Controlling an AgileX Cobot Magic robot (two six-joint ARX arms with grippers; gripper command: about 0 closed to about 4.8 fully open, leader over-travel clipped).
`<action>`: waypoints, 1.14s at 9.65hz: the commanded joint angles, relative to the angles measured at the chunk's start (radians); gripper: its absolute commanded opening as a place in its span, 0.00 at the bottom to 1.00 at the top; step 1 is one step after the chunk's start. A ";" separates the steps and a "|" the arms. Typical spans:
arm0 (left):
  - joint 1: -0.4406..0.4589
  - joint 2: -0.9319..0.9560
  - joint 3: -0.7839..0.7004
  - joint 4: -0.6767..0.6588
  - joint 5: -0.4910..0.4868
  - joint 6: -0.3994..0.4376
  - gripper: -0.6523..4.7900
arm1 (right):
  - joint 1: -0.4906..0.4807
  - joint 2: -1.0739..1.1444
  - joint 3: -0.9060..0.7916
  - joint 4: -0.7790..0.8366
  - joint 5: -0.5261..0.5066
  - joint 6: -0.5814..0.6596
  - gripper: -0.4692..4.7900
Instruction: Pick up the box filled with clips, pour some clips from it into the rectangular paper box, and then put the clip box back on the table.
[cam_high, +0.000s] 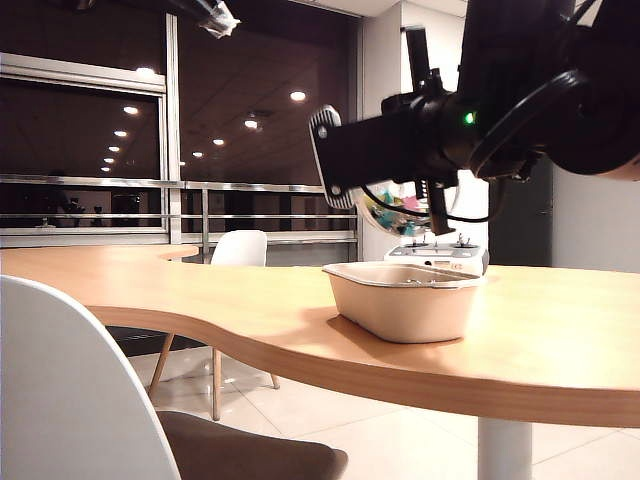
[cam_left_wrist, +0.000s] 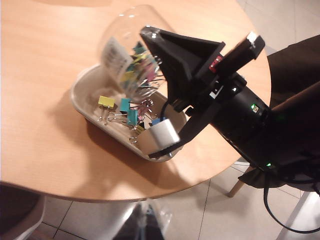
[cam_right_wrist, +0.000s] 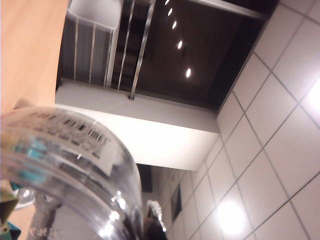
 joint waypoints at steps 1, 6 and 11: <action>0.000 -0.003 0.006 0.006 0.006 0.001 0.11 | 0.019 -0.013 0.005 0.091 0.021 -0.066 0.09; 0.000 -0.003 0.006 0.006 0.006 0.001 0.11 | 0.013 -0.024 0.004 0.093 0.138 0.770 0.09; 0.000 -0.003 0.006 0.010 0.006 0.001 0.11 | 0.013 -0.024 0.004 0.071 0.221 1.287 0.09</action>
